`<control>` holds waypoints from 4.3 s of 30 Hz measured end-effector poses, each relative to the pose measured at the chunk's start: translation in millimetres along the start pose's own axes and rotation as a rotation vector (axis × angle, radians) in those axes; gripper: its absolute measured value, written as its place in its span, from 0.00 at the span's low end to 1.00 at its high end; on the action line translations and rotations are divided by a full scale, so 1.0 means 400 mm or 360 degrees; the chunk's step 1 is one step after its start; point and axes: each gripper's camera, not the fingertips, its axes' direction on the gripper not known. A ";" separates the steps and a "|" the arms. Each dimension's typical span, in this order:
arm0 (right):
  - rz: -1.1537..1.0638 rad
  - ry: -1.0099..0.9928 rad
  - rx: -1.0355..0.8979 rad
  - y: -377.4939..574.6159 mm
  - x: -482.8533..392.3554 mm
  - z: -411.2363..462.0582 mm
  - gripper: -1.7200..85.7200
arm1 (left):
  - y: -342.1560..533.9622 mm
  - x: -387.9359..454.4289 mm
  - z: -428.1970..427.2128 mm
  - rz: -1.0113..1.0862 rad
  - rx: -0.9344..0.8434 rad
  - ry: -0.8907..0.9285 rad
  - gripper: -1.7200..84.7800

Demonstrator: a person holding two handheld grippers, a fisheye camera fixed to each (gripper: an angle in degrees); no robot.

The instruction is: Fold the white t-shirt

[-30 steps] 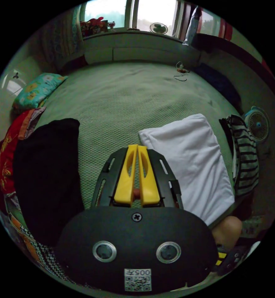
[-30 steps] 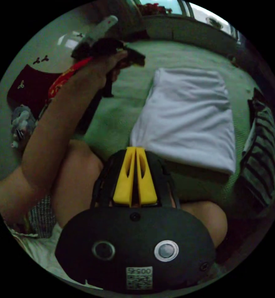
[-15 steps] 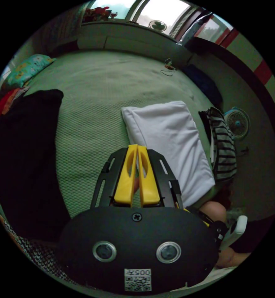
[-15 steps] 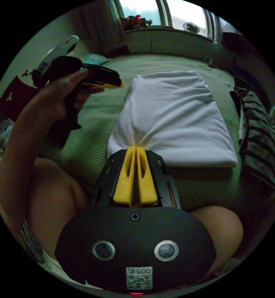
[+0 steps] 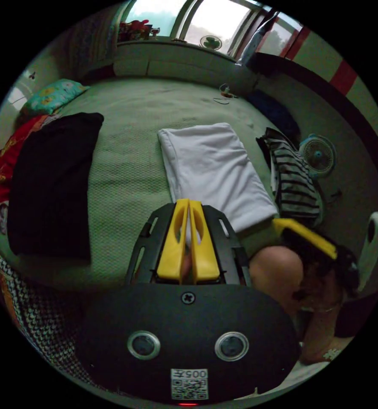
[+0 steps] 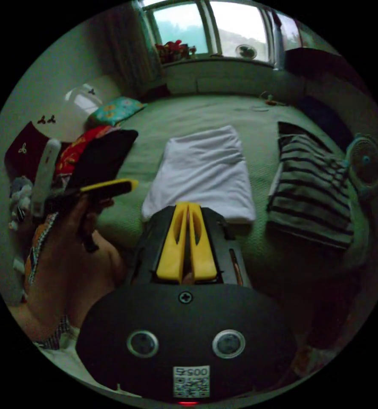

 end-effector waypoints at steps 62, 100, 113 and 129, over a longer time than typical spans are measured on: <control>-0.0086 0.0094 -0.0241 -0.083 0.375 0.131 0.01 | 0.243 0.007 -0.019 -0.0038 -0.0173 0.0047 0.09; 0.0269 -0.0208 -0.0244 -0.683 0.470 0.505 0.03 | 0.241 -0.393 -0.190 -0.0354 -0.0176 0.0081 0.10; -0.0119 -0.0036 0.0040 -0.839 0.097 0.231 0.01 | 0.280 -0.561 -0.559 -0.0263 0.0149 0.0167 0.09; -0.0533 -0.0391 0.0353 -1.049 -0.666 0.180 0.02 | 0.390 -1.025 -1.100 -0.0416 0.0576 -0.0142 0.11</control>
